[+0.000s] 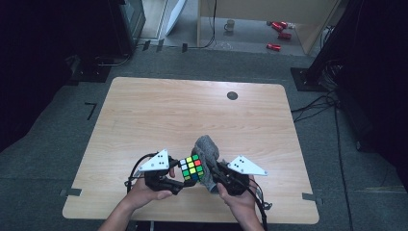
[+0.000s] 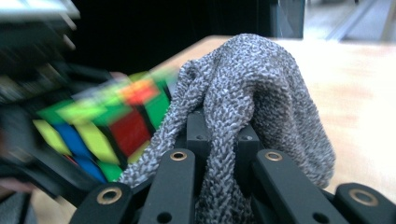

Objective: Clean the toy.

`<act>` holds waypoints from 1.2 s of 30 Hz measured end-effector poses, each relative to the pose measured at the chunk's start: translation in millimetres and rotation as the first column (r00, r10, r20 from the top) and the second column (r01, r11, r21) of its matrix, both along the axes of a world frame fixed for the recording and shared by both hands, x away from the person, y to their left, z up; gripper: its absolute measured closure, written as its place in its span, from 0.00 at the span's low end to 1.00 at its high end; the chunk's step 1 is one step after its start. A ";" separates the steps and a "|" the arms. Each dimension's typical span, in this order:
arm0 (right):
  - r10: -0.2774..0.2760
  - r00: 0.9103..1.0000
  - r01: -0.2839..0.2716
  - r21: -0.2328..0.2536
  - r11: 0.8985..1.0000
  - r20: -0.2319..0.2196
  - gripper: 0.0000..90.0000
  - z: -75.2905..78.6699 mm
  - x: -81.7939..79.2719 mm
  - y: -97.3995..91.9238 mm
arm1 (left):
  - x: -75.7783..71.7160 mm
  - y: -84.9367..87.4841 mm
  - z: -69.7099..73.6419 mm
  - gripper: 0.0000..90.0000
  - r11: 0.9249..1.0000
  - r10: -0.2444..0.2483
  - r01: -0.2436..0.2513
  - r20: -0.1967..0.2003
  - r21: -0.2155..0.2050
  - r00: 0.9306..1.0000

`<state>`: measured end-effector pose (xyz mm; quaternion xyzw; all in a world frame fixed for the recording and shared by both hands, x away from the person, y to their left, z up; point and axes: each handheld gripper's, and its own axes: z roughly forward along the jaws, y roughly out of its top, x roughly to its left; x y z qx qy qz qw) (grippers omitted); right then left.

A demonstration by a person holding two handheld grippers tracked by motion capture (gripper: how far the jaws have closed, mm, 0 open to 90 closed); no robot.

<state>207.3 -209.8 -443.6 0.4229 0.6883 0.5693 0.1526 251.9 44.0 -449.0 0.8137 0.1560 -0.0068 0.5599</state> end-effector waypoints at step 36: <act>-0.011 0.998 0.014 0.053 0.998 -0.054 0.92 -8.7 -0.2 -0.6 | 1.4 -2.2 -4.1 0.39 0.999 0.018 -0.017 -0.022 0.035 1.000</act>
